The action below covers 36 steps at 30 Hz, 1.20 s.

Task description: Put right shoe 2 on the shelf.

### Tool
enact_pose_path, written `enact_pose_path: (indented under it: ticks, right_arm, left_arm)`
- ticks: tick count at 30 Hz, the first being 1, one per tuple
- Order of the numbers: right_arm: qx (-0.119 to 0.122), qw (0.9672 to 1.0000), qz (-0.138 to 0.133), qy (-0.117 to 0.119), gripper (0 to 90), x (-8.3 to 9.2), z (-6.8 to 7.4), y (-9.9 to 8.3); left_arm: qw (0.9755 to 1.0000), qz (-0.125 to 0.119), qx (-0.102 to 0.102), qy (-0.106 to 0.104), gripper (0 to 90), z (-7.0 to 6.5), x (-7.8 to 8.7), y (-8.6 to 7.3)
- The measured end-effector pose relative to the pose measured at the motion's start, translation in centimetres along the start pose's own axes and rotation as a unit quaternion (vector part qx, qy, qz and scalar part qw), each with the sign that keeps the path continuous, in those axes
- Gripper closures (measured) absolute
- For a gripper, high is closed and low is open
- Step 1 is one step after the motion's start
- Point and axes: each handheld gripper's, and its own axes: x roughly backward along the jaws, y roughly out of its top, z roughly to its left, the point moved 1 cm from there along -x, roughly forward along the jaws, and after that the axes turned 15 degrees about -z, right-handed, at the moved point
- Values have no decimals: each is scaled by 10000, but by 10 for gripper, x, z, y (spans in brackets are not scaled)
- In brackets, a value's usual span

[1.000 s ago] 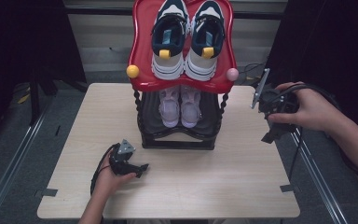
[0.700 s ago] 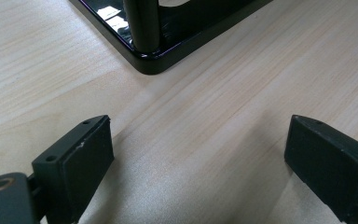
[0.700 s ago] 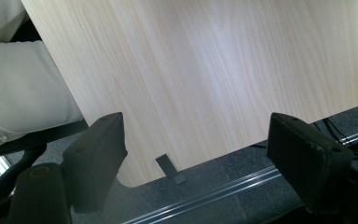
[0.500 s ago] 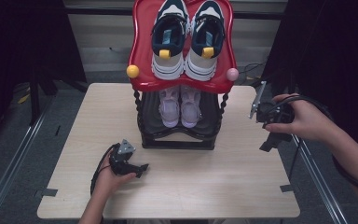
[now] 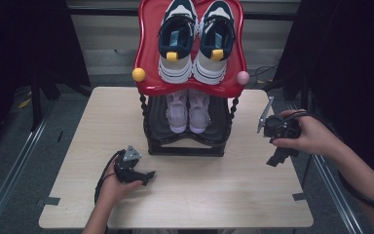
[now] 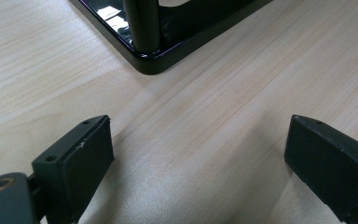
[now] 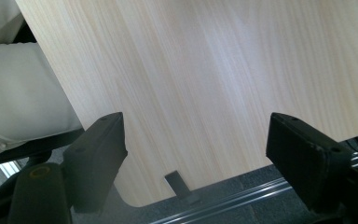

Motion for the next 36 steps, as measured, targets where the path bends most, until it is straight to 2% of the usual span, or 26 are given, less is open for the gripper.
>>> enact_pose_path:
  ticks: [7, 15, 17, 23, 24, 31, 36]
  right_arm:
    - [-41, 9999, 55, 73, 191, -22, 1, -9]
    - [-32, 9999, 87, 85, 194, -38, 2, -15]
    - [-94, 9998, 107, 114, 195, -44, 3, -17]
    - [-1, 9999, 76, 136, 195, -56, 4, -19]
    - [-72, 9998, 98, 171, 195, -61, 6, -19]
    - [-75, 9997, 112, 225, 195, -74, 7, -23]
    - [-165, 9996, 20, 236, 196, -86, 8, -28]
  left_arm:
    - [10000, -12, 1, 7, 74, 0, 0, 0]
    - [10000, -17, 1, 13, 74, 0, 0, 0]
    - [10000, -15, -5, 16, 74, 0, 0, 0]
    - [10000, -22, 31, 15, 74, -1, 0, 0]
    - [10000, -22, 29, 18, 74, -1, 0, 0]
    - [10000, 9, -16, 11, 74, 0, 0, 0]
    - [10000, 11, -16, 11, 74, 0, 0, 0]
